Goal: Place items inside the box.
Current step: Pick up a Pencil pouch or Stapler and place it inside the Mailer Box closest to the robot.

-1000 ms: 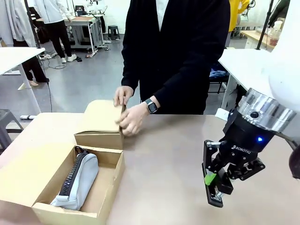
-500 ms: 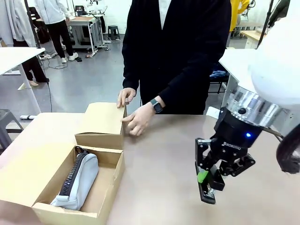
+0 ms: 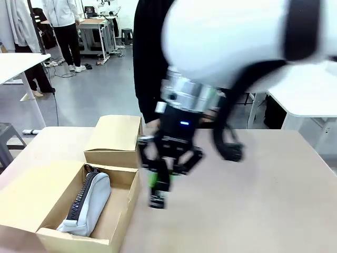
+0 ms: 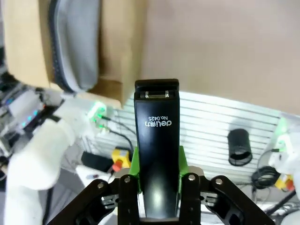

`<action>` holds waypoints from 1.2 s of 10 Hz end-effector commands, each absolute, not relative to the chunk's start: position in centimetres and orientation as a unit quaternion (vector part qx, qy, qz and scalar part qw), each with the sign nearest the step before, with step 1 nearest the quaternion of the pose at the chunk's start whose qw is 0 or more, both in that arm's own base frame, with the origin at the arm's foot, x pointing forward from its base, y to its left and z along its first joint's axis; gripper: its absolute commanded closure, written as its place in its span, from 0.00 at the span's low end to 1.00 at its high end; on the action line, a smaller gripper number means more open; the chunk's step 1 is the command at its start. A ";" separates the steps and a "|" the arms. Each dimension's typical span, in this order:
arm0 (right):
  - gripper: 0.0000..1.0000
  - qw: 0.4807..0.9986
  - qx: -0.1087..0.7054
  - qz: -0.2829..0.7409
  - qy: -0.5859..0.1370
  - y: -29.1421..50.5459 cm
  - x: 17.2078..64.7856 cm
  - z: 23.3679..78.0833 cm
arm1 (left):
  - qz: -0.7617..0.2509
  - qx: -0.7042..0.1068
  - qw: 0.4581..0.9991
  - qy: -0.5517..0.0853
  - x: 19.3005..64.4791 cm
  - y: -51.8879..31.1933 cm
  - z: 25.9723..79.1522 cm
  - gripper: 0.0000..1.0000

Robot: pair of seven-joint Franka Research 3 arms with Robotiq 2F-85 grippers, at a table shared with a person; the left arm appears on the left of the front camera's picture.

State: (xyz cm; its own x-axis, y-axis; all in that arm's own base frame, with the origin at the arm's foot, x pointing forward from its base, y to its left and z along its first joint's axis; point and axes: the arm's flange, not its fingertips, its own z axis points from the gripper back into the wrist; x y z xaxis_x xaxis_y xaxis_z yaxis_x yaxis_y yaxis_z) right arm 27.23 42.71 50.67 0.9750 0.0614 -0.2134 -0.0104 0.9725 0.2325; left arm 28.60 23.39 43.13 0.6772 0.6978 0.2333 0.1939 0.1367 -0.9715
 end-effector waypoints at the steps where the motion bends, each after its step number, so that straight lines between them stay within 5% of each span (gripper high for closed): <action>1: 0.68 0.995 0.011 0.005 0.104 52.1 30.5 49.4 | 0.183 -0.632 0.659 -0.365 28.4 23.2 43.1 0.00; 3: 0.68 0.993 -0.059 0.025 0.099 56.7 30.3 45.9 | 0.183 -0.632 0.659 -0.365 28.4 23.2 43.1 0.00; 12: 0.68 0.993 -0.032 0.058 0.101 58.5 31.5 42.3 | 0.183 -0.632 0.659 -0.365 28.4 23.2 43.1 0.00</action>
